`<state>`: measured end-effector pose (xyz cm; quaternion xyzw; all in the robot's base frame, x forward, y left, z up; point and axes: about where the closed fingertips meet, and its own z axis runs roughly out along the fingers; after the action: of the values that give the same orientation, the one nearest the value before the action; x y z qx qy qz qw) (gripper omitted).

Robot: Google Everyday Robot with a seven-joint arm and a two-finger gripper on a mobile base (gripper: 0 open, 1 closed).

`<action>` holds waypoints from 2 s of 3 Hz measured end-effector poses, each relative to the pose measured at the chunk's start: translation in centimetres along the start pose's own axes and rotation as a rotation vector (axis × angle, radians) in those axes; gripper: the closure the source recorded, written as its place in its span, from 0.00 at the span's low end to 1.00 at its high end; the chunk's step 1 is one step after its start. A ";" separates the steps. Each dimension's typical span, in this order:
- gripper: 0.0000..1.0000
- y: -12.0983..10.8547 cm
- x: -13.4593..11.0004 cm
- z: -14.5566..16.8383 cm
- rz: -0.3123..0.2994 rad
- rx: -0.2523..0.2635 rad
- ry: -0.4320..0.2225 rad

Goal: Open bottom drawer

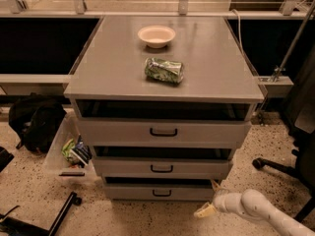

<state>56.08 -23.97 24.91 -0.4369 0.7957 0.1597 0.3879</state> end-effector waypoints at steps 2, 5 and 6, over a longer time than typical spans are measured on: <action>0.00 0.7 0.2 3.7 0.008 -0.023 0.041; 0.18 1.3 1.0 9.0 0.044 -0.010 0.097; 0.42 1.3 1.0 9.0 0.044 -0.010 0.097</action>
Offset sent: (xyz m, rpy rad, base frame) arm 0.0426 0.0525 -0.0719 -0.0728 0.1000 -0.0043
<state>58.99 -18.42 18.24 -0.4285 0.8221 0.1509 0.3432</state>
